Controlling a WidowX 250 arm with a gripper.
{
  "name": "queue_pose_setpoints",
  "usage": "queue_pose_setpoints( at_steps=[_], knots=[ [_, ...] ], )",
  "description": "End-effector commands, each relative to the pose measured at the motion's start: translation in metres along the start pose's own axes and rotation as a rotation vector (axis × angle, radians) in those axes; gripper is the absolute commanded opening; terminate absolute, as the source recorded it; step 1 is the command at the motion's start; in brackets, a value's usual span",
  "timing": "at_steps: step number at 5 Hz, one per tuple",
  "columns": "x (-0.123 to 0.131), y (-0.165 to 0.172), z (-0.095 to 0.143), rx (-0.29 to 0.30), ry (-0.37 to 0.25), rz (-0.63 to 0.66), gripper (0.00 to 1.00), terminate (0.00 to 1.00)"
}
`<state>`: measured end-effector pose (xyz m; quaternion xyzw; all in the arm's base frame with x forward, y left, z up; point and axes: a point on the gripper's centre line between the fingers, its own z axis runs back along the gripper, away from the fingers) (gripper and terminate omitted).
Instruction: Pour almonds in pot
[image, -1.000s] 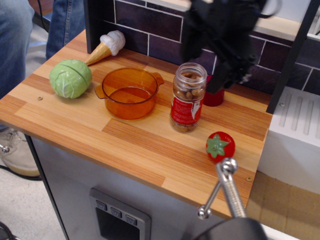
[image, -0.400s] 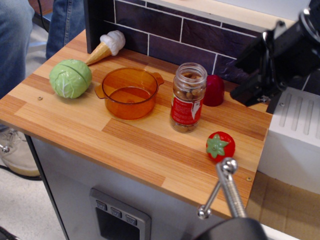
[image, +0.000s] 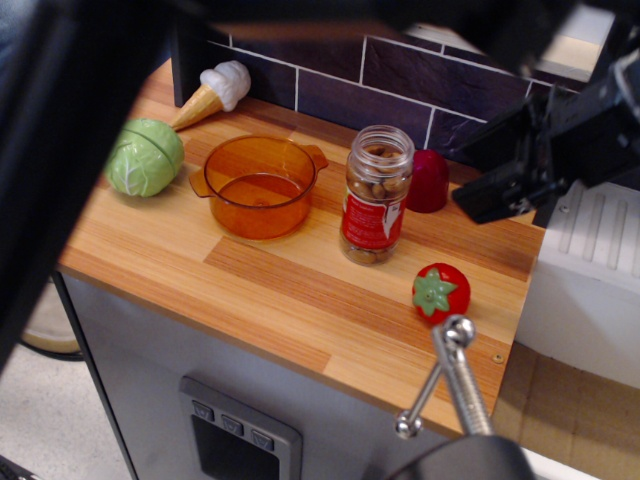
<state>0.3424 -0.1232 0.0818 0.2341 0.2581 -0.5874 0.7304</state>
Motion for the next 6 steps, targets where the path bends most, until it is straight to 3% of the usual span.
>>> queue_pose_setpoints(
  at_steps=[1,2,4,6],
  knots=[
    [-0.014,0.010,-0.010,0.033,0.083,0.098,1.00,0.00],
    [-0.020,0.014,-0.023,0.028,0.150,0.131,1.00,0.00],
    [-0.033,0.022,-0.040,-0.025,0.183,0.082,1.00,0.00],
    [-0.035,0.012,-0.060,-0.018,0.230,0.078,1.00,0.00]
  ],
)
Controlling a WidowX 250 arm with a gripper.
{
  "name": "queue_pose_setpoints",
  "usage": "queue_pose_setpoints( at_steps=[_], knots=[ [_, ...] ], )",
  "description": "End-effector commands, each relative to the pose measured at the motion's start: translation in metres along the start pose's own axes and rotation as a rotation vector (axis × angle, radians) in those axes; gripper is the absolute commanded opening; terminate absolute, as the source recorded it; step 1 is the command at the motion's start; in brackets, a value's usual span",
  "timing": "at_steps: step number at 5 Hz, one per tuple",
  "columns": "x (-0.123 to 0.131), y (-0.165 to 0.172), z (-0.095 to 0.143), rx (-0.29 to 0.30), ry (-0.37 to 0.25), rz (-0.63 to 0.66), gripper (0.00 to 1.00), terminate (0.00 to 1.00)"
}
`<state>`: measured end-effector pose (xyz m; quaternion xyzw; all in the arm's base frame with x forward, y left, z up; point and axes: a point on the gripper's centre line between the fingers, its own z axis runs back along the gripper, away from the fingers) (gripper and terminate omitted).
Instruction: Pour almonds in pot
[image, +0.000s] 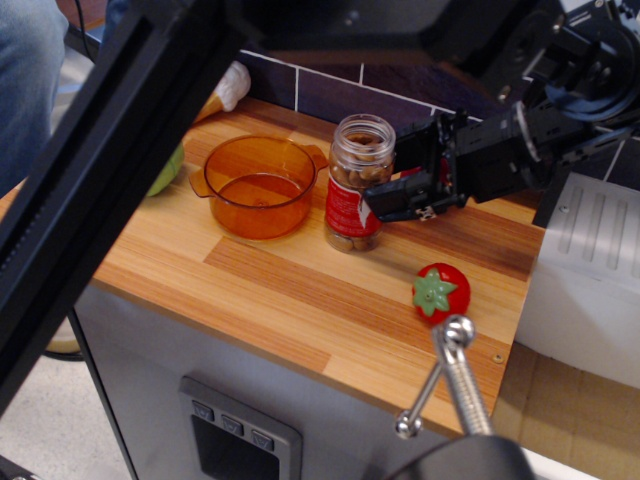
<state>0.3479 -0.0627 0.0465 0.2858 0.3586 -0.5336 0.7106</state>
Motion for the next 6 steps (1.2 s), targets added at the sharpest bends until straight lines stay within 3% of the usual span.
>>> queue_pose_setpoints(
  at_steps=[1,3,4,5,6],
  knots=[
    [-0.014,-0.003,-0.009,0.045,0.006,0.060,1.00,0.00],
    [-0.014,-0.002,-0.024,0.107,0.033,0.107,1.00,0.00],
    [-0.014,-0.001,-0.022,0.131,0.017,0.125,0.00,0.00],
    [-0.019,-0.001,-0.015,0.124,-0.104,0.092,0.00,0.00],
    [-0.029,-0.002,-0.001,0.098,-0.277,0.047,0.00,0.00]
  ],
)
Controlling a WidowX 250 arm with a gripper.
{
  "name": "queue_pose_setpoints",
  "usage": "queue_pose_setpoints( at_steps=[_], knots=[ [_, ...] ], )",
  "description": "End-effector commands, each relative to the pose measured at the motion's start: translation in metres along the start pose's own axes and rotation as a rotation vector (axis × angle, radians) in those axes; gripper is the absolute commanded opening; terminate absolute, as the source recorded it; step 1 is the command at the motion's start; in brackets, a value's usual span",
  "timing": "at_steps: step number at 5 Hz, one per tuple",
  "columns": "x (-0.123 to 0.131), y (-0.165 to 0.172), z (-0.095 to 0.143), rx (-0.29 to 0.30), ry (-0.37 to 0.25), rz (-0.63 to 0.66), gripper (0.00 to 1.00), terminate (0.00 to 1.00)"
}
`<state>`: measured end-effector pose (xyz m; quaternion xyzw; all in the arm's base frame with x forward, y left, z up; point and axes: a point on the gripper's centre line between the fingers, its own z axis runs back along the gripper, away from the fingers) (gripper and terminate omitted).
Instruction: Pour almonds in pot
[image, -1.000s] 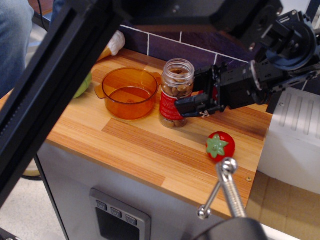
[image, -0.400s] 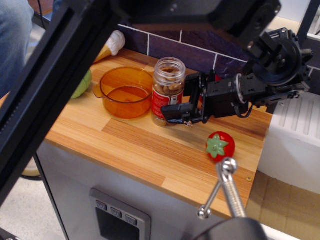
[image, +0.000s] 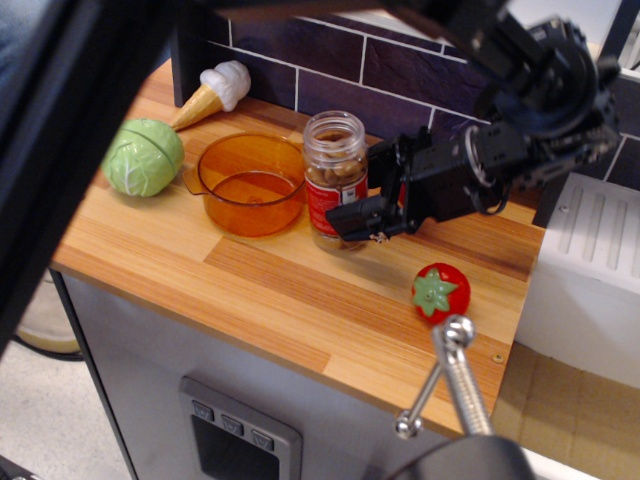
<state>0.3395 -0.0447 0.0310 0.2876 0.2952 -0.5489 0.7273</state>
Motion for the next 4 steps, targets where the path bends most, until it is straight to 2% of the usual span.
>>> queue_pose_setpoints(
  at_steps=[1,2,4],
  knots=[
    [-0.037,0.005,0.041,0.005,-0.379,-0.047,0.00,0.00],
    [-0.050,0.011,0.050,-0.047,-0.578,-0.115,0.00,0.00],
    [-0.060,0.007,0.046,-0.067,-0.854,-0.122,0.00,0.00]
  ],
)
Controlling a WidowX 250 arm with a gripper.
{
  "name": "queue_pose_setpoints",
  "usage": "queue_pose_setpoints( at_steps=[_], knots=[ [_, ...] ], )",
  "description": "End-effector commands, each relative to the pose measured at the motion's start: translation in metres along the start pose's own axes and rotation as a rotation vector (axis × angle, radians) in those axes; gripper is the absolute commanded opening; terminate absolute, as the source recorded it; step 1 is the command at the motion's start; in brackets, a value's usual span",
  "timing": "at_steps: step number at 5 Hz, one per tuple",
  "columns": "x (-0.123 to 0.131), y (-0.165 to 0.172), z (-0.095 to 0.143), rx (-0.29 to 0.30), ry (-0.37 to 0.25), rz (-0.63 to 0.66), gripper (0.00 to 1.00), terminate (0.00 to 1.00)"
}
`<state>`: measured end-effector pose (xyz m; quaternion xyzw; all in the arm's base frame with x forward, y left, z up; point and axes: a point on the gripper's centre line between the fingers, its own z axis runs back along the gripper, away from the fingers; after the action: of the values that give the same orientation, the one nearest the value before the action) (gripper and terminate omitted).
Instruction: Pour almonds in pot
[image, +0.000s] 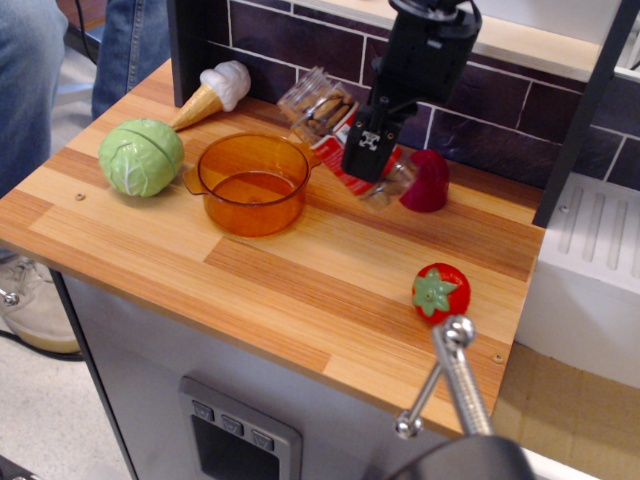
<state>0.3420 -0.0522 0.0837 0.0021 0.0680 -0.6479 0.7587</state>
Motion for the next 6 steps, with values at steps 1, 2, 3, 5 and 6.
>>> queue_pose_setpoints(
  at_steps=[1,2,3,5,6],
  knots=[
    [-0.020,-0.006,0.018,0.088,-0.215,0.003,0.00,0.00],
    [-0.023,-0.001,0.020,0.111,-0.298,0.029,0.00,0.00],
    [-0.028,0.004,0.024,0.097,-0.375,0.038,0.00,0.00],
    [-0.025,0.016,0.032,0.156,-0.528,0.051,0.00,0.00],
    [-0.019,0.023,0.033,0.182,-0.573,0.075,0.00,0.00]
  ],
)
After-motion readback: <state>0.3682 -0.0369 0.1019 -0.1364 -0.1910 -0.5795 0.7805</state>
